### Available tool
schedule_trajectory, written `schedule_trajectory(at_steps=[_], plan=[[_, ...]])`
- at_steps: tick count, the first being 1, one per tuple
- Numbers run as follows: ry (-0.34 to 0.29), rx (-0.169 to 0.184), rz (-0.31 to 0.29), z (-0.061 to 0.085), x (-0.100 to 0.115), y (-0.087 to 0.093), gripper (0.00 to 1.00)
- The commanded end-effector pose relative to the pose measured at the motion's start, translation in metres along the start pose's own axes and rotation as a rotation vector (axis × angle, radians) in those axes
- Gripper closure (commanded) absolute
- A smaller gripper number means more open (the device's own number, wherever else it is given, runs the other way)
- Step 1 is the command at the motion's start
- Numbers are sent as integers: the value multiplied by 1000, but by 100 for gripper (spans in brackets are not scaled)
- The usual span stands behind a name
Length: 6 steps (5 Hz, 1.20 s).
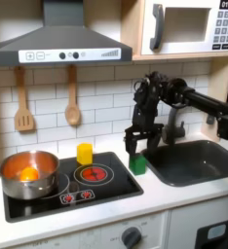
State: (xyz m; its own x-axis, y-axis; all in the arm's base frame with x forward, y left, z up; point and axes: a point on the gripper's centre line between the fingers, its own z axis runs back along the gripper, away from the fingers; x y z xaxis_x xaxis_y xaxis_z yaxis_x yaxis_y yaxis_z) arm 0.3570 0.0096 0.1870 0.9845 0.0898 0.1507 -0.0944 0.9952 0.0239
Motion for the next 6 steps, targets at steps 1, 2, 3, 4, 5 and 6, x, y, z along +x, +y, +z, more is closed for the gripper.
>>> schedule_trajectory(at_steps=[1, 2, 3, 4, 5, 6], plan=[[40, 7, -5, -16, 0, 0, 0], [35, 8, -3, -18, 2, 0, 0], [31, 7, -1, -19, 5, -1, 0], [47, 13, -3, -27, 6, -1, 0], [59, 11, -19, -34, 7, -4, 0], [75, 8, -27, -41, 7, -8, 0]])
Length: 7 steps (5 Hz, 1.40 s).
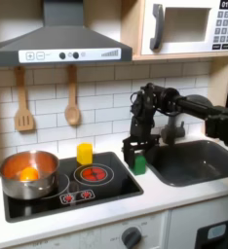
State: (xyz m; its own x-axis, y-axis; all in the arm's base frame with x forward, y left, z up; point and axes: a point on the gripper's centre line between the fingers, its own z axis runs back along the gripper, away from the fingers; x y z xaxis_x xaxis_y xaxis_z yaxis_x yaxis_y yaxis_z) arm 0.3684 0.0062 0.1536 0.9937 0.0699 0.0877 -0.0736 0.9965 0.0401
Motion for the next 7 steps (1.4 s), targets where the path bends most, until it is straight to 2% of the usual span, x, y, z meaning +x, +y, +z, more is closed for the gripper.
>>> schedule_trajectory(at_steps=[1, 2, 3, 5, 7], plan=[[23, -2, -6, -12, 3, -2, 0], [41, 3, 3, -19, 4, 0, 0], [31, -13, 14, -18, 7, 0, 100], [33, -22, 23, -17, 4, -4, 100], [2, -33, 25, -5, 3, -4, 100]])
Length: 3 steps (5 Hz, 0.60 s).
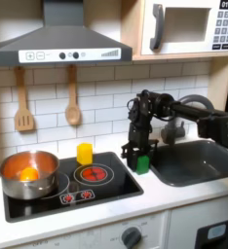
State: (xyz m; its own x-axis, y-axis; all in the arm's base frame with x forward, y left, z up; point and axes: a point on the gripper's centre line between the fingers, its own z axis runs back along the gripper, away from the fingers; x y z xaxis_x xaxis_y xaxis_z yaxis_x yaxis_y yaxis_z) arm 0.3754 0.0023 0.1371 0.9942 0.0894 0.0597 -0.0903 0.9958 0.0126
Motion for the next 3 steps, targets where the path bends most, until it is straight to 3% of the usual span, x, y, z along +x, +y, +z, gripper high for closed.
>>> schedule_trajectory(at_steps=[1, 3], plan=[[-73, -9, 1, 29, -7, 3, 100], [-111, -16, 10, 47, -21, 16, 100]])
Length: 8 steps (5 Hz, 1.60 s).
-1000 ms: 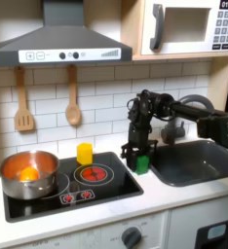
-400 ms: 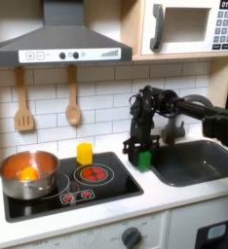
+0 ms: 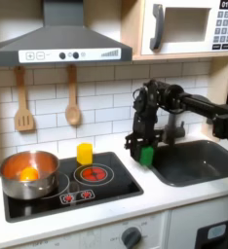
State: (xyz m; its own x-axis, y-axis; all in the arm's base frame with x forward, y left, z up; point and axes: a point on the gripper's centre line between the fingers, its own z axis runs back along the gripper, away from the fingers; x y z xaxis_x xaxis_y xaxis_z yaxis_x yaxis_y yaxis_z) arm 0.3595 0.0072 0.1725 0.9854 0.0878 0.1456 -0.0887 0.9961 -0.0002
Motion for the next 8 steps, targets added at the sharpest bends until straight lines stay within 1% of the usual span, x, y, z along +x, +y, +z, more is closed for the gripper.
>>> schedule_trajectory(at_steps=[1, 2, 3, 4, 6, 8], plan=[[-58, -8, 26, 26, -12, 19, 100], [-69, -11, 42, 31, -15, 26, 100], [-87, -9, 65, 38, -13, 36, 100], [-92, 0, 85, 38, -7, 50, 100], [-132, 18, 136, 50, 1, 82, 100], [-143, 38, 191, 52, 11, 112, 100]])
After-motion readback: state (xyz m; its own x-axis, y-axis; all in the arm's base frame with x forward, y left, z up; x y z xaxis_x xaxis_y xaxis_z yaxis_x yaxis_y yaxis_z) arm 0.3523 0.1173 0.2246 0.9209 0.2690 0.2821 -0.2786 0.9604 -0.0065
